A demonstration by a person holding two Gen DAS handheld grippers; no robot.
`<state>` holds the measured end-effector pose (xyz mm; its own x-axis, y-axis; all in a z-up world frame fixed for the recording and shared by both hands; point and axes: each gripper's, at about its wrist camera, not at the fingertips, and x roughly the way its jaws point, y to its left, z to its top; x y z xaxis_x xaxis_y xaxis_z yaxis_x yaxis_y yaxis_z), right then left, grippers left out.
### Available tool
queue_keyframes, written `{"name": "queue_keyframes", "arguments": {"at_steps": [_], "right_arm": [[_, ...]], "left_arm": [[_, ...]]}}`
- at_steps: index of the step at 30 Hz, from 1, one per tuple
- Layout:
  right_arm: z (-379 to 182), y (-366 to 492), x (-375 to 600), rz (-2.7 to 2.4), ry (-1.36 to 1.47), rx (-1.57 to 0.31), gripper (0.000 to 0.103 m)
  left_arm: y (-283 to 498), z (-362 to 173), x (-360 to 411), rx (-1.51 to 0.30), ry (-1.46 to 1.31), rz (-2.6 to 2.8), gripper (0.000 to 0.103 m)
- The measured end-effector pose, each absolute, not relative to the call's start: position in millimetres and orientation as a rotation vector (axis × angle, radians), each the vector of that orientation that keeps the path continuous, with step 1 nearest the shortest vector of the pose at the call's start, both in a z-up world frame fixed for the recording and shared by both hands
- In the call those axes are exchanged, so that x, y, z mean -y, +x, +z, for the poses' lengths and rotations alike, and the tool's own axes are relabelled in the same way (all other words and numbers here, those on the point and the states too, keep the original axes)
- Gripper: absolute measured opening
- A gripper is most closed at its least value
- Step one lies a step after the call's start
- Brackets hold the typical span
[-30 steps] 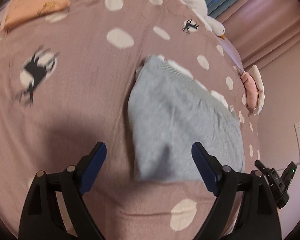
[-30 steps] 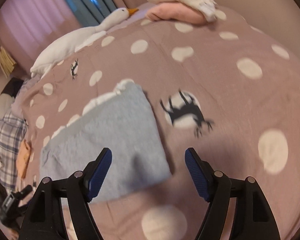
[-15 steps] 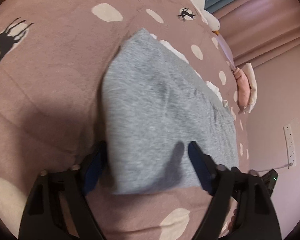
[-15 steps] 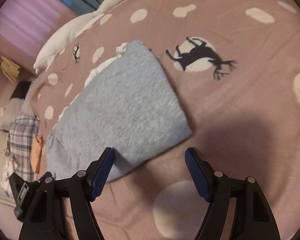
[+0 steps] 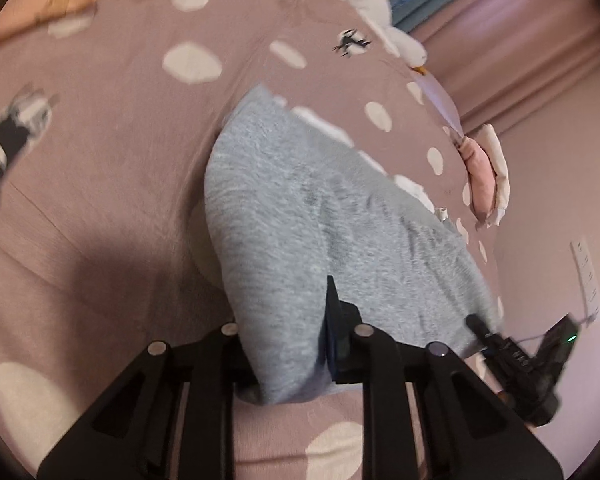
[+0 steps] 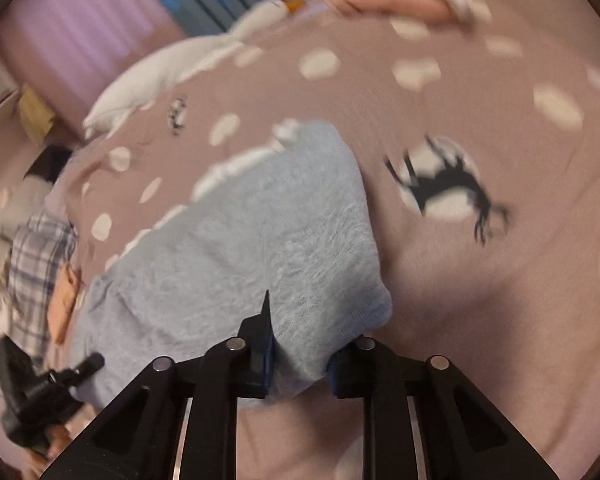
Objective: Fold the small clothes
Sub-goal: 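Press and smooth the folded sweatshirt edges with both grippers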
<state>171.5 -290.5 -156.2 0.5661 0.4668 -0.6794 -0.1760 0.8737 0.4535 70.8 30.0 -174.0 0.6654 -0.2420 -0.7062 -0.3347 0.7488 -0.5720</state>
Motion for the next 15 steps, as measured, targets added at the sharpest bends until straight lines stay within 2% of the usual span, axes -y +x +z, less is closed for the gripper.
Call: {"name": "queue_keyframes", "arguments": {"at_steps": [6,15], "right_arm": [[-126.0,129.9,299.8,0.411,0.328,-0.862,0.020],[-131.0,80.8,307.4,0.403,0.302,-0.922,0.020]], "left_arm": [[40.0,-152.0,-32.0,-0.847,-0.706,0.009,0.020],[-12.2,-155.3,-19.8,-0.896,-0.692,-0.007,0.020]]}}
